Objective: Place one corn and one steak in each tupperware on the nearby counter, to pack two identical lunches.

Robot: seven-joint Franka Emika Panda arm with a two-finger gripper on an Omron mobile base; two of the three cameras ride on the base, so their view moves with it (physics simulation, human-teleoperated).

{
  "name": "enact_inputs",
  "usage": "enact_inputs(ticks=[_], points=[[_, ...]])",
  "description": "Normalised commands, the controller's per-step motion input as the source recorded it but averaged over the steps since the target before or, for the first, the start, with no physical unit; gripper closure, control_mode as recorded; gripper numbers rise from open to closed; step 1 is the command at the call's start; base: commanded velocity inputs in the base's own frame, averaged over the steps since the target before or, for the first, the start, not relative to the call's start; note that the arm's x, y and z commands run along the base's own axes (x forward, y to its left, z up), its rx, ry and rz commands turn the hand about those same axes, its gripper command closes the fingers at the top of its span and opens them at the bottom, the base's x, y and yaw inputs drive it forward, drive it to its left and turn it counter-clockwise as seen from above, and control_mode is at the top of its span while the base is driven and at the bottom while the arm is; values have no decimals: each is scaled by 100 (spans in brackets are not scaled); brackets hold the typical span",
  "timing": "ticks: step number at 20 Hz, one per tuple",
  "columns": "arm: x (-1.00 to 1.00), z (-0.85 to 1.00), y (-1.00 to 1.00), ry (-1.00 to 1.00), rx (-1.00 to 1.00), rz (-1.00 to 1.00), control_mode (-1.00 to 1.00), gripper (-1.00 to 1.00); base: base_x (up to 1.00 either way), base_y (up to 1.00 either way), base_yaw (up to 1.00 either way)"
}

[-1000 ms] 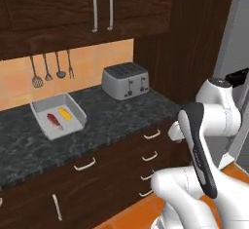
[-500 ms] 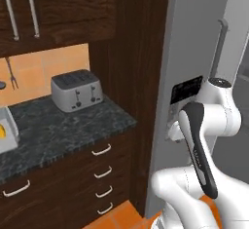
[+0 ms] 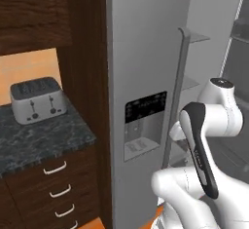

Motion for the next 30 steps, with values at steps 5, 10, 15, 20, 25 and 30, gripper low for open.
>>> enact_inputs(ticks=[5, 10, 15, 20, 25, 30], points=[[0, 0, 0, 0, 0, 0, 100, -100, 42, -69, 32], [0, 0, 0, 0, 0, 0, 100, -100, 26, -46, 24], [0, 0, 0, 0, 0, 0, 100, -100, 48, -17, 26], [0, 0, 0, 0, 0, 0, 100, -100, 21, -50, 25], [0, 0, 0, 0, 0, 0, 100, -100, 14, -52, 16], [0, 0, 0, 0, 0, 0, 100, -100, 32, -35, 11]])
